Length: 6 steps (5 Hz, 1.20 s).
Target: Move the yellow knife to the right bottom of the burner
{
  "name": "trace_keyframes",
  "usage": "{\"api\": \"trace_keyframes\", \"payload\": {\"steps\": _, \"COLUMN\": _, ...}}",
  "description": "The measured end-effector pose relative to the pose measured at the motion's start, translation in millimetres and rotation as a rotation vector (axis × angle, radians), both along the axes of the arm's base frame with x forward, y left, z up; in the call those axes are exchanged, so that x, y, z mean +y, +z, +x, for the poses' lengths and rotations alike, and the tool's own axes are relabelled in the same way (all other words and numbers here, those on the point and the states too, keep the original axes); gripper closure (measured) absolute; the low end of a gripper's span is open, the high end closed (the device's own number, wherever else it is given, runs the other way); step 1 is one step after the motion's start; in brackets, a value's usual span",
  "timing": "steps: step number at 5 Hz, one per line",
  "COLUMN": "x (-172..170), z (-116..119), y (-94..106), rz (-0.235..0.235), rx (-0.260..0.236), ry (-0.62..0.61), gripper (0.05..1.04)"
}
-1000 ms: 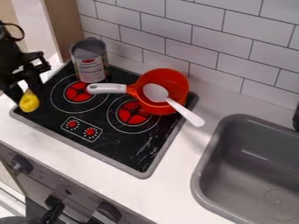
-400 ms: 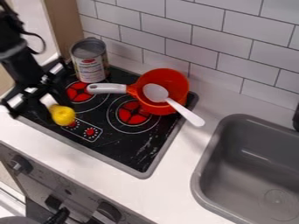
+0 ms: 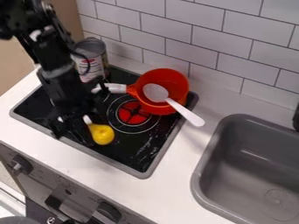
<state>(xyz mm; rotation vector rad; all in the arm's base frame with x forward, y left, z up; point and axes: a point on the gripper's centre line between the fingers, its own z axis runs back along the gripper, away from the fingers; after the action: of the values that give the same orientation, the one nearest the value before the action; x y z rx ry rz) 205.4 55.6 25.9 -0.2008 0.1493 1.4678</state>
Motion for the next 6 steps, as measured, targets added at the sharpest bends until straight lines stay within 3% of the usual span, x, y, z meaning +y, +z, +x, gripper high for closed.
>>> {"api": "trace_keyframes", "payload": {"steps": 1, "x": -24.4, "z": 9.8, "y": -10.2, "rz": 0.055, "rx": -0.015, "ry": -0.031, "gripper": 0.681}}
{"api": "trace_keyframes", "payload": {"steps": 2, "x": -38.1, "z": 19.1, "y": -18.1, "rz": 0.120, "rx": -0.069, "ry": -0.089, "gripper": 0.681}}
{"api": "trace_keyframes", "payload": {"steps": 3, "x": -43.7, "z": 25.6, "y": -27.2, "rz": 0.163, "rx": -0.069, "ry": -0.105, "gripper": 0.681}}
{"api": "trace_keyframes", "payload": {"steps": 4, "x": -40.8, "z": 25.9, "y": -29.2, "rz": 0.168, "rx": -0.057, "ry": -0.125, "gripper": 0.618}}
{"api": "trace_keyframes", "payload": {"steps": 5, "x": -31.8, "z": 25.8, "y": -26.4, "rz": 0.158, "rx": -0.040, "ry": -0.114, "gripper": 0.333}}
{"api": "trace_keyframes", "payload": {"steps": 6, "x": -26.1, "z": 25.2, "y": -15.6, "rz": 0.127, "rx": -0.073, "ry": -0.152, "gripper": 0.105}}
